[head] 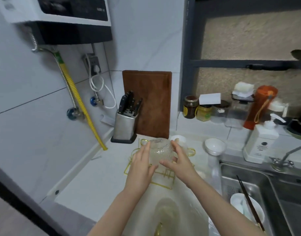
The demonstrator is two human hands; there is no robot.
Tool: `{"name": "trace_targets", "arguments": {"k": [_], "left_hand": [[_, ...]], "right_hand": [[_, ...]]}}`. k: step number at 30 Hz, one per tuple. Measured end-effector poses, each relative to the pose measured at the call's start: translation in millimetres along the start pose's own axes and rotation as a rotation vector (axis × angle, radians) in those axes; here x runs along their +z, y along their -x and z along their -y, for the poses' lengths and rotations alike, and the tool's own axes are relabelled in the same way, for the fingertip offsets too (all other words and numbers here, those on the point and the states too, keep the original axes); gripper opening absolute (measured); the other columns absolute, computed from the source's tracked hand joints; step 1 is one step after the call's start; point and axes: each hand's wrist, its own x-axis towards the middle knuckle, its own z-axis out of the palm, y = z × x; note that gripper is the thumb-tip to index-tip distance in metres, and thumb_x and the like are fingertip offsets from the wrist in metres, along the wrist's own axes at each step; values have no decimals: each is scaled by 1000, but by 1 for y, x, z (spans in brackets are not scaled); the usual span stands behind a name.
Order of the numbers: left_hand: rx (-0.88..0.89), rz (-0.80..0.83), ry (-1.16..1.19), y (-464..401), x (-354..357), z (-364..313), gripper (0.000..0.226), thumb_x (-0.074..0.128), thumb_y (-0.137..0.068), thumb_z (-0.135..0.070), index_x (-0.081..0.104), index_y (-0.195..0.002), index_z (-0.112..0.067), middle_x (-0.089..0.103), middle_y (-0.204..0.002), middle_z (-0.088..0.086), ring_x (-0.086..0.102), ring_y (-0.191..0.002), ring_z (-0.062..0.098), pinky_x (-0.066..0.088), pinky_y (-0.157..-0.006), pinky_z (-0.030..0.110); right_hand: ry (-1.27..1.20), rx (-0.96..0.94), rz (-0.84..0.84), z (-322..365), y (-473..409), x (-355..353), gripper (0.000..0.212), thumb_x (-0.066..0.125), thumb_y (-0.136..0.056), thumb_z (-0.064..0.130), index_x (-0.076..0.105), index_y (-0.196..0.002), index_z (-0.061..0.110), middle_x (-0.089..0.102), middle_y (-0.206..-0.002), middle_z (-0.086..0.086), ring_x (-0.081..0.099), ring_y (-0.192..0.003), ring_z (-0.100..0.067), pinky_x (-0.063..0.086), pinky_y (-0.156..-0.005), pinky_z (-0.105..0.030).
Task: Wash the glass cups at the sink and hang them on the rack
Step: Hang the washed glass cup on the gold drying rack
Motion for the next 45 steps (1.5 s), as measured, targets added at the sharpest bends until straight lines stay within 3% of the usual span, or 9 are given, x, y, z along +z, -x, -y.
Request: {"name": "trace_targets", "arguments": {"k": [4,10,13,15,18,25,32,39,45], "left_hand": [[-113,-76,8,-2,-10,20,83,67,-86,-23,15,-151,-17,34,-147,1,31,-131,17,15,-103,10],[-256,-100,31,-5,-25,63,90,69,-82,-18,12,-152,-15,33,-149,5,31,-131,24,33,-111,37],[-280,-79,6,-8,-27,83,91,68,-82,-17,10,-152,-18,31,-149,1,27,-132,23,23,-110,24],[-310,-58,24,-9,-28,98,91,67,-83,-15,8,-152,-20,26,-150,2,22,-135,21,17,-106,18],[-322,-30,33,-12,-26,121,93,68,-83,-19,5,-152,-21,24,-150,5,20,-135,21,19,-108,21],[-313,-19,27,-23,-23,161,98,74,-77,-41,17,-150,-9,34,-142,11,31,-129,27,29,-106,29],[-310,84,47,-28,-2,186,105,75,-75,-42,11,-150,-7,28,-143,14,29,-129,26,29,-106,26],[-301,177,61,-34,22,203,106,75,-76,-40,8,-151,-8,23,-141,11,27,-127,21,25,-102,16],[-339,140,67,-33,39,205,100,79,-72,-32,19,-148,-5,28,-141,15,31,-128,27,32,-105,27]], "right_hand": [[43,-18,89,0,-21,23,85,80,-64,38,37,-136,31,40,-138,9,44,-129,-11,41,-108,-39],[-3,-11,214,10,-47,64,68,72,-77,8,39,-131,30,42,-136,3,52,-122,-14,47,-103,-34],[6,13,215,6,-59,84,63,74,-73,15,42,-124,35,43,-138,3,48,-127,-13,41,-109,-38],[14,33,206,5,-66,97,59,73,-78,12,42,-124,29,44,-135,4,44,-126,-7,35,-111,-30],[40,67,203,-3,-74,116,53,72,-81,11,41,-120,30,47,-128,6,46,-119,-5,35,-104,-21],[105,187,168,-18,-84,149,66,73,-79,12,37,-134,19,44,-134,8,46,-119,-8,42,-105,-28],[414,129,103,-40,-87,168,86,76,-75,20,28,-146,17,39,-148,1,38,-136,-19,35,-112,-37],[985,47,65,-45,-88,171,80,63,-85,38,17,-150,26,33,-150,7,22,-142,-16,22,-108,-32],[1080,47,91,-57,-95,173,73,60,-85,37,23,-147,25,37,-150,8,11,-146,-16,19,-107,-34]]}}
